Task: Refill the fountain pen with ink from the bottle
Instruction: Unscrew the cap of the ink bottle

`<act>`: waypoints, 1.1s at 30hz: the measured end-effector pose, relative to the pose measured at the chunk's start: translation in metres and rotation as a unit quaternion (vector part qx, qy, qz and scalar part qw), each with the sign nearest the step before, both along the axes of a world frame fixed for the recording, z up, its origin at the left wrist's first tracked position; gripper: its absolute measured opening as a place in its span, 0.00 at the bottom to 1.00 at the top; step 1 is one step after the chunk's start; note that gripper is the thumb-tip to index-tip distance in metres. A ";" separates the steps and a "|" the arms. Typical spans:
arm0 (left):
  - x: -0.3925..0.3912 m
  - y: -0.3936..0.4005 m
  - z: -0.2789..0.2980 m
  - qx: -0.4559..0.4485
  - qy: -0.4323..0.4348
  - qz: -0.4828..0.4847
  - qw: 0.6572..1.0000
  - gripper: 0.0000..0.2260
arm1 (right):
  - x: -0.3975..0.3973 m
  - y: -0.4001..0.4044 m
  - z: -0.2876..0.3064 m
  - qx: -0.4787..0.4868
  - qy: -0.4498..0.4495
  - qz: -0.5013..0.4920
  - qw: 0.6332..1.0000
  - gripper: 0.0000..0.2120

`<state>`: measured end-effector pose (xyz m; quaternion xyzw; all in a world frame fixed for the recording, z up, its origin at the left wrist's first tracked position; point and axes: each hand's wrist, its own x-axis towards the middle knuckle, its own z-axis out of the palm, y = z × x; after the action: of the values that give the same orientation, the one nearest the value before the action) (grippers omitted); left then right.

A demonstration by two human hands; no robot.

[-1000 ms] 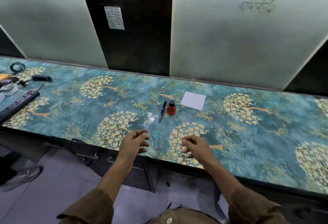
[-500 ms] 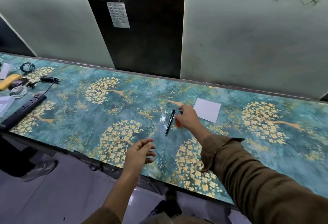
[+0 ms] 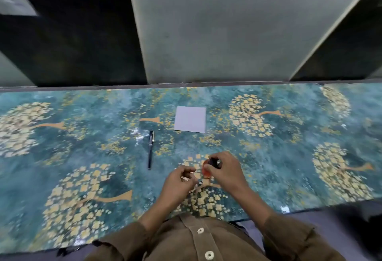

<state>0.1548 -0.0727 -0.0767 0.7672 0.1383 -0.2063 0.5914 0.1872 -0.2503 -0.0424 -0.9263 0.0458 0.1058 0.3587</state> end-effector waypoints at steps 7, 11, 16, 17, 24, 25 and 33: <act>0.021 -0.046 -0.005 0.122 -0.086 -0.205 0.967 0.24 | -0.030 -0.016 -0.009 0.008 0.015 -0.061 0.998 0.13; 0.022 -0.052 -0.004 0.143 -0.109 -0.214 0.960 0.17 | -0.030 -0.012 -0.006 0.026 0.016 -0.078 0.996 0.16; 0.021 -0.050 -0.003 0.136 -0.106 -0.195 0.965 0.20 | -0.028 -0.020 -0.009 0.041 -0.002 -0.084 0.996 0.13; 0.021 -0.051 -0.003 0.140 -0.106 -0.195 0.965 0.21 | -0.028 -0.021 -0.011 0.041 -0.011 -0.079 0.996 0.13; 0.022 -0.051 -0.006 0.133 -0.111 -0.196 0.965 0.21 | -0.023 -0.036 -0.023 0.001 -0.088 0.031 0.996 0.15; 0.022 -0.052 -0.005 0.133 -0.108 -0.195 0.966 0.21 | -0.021 -0.039 -0.024 -0.003 -0.098 0.058 0.994 0.15; 0.026 -0.051 -0.009 0.098 -0.074 -0.202 0.972 0.20 | 0.005 -0.060 -0.008 0.050 0.011 0.236 0.970 0.16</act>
<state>0.1803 -0.1234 -0.0857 0.8465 -0.0441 -0.2497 0.4681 0.1920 -0.3100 -0.0500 -0.8905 -0.1754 0.2001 0.3690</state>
